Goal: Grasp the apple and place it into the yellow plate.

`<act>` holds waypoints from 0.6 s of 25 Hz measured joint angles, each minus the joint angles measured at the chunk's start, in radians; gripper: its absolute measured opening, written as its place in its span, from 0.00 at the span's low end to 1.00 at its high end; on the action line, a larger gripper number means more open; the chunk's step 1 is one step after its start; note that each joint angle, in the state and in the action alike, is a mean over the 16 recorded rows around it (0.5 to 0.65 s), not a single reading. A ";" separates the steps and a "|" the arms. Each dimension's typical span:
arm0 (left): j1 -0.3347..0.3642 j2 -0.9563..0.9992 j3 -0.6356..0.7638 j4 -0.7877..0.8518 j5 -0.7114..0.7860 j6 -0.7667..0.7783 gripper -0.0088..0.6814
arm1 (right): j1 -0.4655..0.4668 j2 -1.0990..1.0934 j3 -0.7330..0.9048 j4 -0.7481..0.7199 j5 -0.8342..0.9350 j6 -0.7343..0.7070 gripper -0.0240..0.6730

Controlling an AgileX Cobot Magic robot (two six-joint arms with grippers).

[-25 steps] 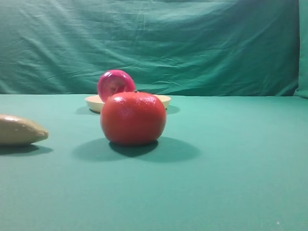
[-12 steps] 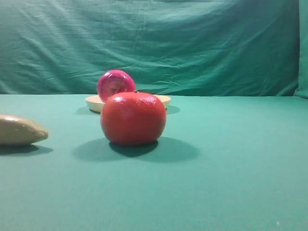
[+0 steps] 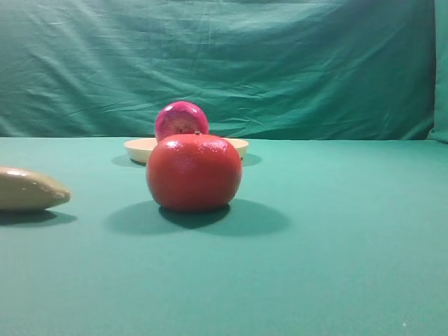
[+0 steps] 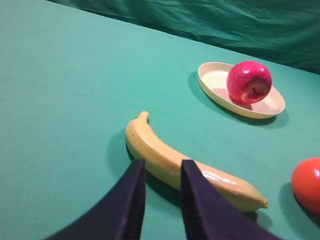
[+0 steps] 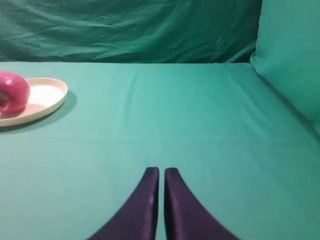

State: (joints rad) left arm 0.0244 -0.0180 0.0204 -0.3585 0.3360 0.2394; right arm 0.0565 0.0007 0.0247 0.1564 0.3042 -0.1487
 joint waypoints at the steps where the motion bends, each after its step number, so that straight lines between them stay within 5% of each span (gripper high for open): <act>1: 0.000 0.000 0.000 0.000 0.000 0.000 0.24 | -0.001 -0.004 0.002 -0.008 0.007 0.000 0.03; 15: 0.000 0.000 0.000 0.000 0.000 0.000 0.24 | -0.010 -0.013 0.002 -0.068 0.080 0.000 0.03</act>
State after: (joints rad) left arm 0.0244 -0.0180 0.0204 -0.3585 0.3360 0.2394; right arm 0.0468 -0.0121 0.0264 0.0886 0.3841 -0.1490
